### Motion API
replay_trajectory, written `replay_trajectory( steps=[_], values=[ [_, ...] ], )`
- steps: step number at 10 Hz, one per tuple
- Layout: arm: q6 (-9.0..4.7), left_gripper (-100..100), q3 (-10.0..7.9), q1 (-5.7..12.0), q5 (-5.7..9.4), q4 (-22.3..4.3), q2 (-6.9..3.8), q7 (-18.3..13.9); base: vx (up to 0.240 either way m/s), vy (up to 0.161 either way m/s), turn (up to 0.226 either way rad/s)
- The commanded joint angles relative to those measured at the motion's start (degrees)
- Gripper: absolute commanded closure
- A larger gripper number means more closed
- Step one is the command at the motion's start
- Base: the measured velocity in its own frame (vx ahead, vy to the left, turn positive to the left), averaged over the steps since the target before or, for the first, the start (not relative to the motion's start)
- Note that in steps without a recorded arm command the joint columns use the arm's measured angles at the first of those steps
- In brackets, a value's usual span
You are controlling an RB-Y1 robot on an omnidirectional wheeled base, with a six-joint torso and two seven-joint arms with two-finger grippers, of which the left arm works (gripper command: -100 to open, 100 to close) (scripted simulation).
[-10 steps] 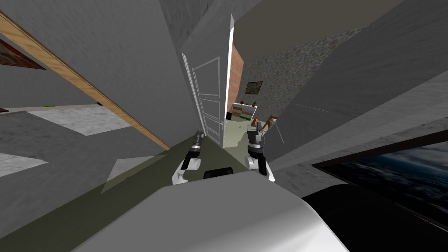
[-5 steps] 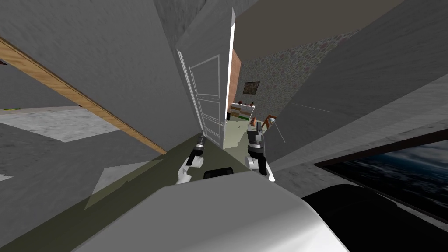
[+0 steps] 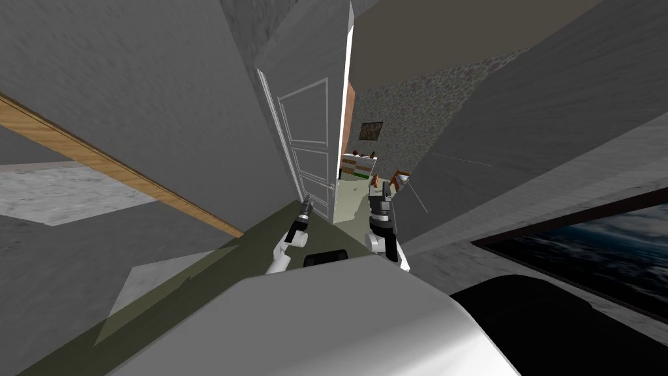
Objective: Push the door open
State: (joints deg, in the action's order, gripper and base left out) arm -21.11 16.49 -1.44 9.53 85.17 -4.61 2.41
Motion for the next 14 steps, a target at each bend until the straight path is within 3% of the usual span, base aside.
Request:
replay_trajectory(
  steps=[1, 14],
  values=[
    [0.16, -100, 0.81, 1.57, 0.53, -2.3, 0.1, 0.3, 0.065, 0.089, -0.085],
    [0.19, -100, 7.03, 12.52, 4.11, -19.3, 2.19, 2.6, 0.068, 0.09, -0.084]
  ],
)
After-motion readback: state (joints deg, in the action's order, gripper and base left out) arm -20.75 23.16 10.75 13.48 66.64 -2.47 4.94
